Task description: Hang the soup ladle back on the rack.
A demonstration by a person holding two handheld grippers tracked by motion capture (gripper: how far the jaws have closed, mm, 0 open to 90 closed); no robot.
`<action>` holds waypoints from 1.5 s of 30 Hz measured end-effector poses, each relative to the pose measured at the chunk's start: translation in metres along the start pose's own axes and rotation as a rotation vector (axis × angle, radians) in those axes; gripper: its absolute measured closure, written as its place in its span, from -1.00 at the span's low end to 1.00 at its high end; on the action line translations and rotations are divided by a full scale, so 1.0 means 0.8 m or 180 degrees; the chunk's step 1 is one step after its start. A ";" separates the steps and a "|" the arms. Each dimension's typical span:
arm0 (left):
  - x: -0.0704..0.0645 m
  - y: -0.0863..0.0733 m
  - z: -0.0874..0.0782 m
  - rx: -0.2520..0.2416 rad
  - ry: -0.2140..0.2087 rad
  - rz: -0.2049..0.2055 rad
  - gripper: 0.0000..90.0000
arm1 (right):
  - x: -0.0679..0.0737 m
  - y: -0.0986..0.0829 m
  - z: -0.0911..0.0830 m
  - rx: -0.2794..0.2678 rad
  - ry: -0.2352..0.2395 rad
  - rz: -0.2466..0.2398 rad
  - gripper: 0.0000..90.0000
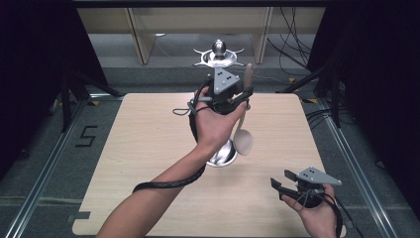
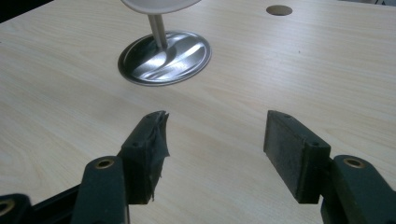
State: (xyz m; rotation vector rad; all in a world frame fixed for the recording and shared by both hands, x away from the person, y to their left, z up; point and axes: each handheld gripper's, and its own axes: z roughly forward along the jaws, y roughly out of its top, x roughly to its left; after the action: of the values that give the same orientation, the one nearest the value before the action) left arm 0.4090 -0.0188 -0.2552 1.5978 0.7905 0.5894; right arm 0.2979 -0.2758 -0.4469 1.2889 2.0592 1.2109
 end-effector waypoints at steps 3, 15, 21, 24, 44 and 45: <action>0.000 0.001 0.000 0.0004 0.0019 -0.0016 0.63 | 0.000 0.000 0.000 0.0009 -0.0008 -0.0018 -0.12; 0.001 0.003 0.002 0.0020 0.0039 -0.0048 0.63 | -0.001 0.000 0.001 0.0004 -0.0003 -0.0051 -0.12; 0.001 0.004 0.003 0.0030 0.0042 -0.0050 0.63 | -0.001 0.000 0.000 0.0004 -0.0012 -0.0038 -0.12; 0.000 0.004 0.003 0.0027 0.0037 -0.0056 0.63 | -0.001 0.000 0.001 0.0008 0.0000 -0.0049 -0.12; 0.001 0.005 0.001 0.0008 0.0032 -0.0073 0.63 | -0.002 -0.001 0.001 0.0019 -0.0019 -0.0076 -0.12; 0.001 0.004 0.001 0.0002 0.0034 -0.0082 0.63 | -0.002 -0.001 0.001 0.0021 -0.0019 -0.0077 -0.12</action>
State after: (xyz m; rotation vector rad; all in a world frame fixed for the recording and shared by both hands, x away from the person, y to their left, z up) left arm 0.4109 -0.0187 -0.2519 1.5842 0.8180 0.5796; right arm 0.2992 -0.2767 -0.4480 1.2654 2.0705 1.1894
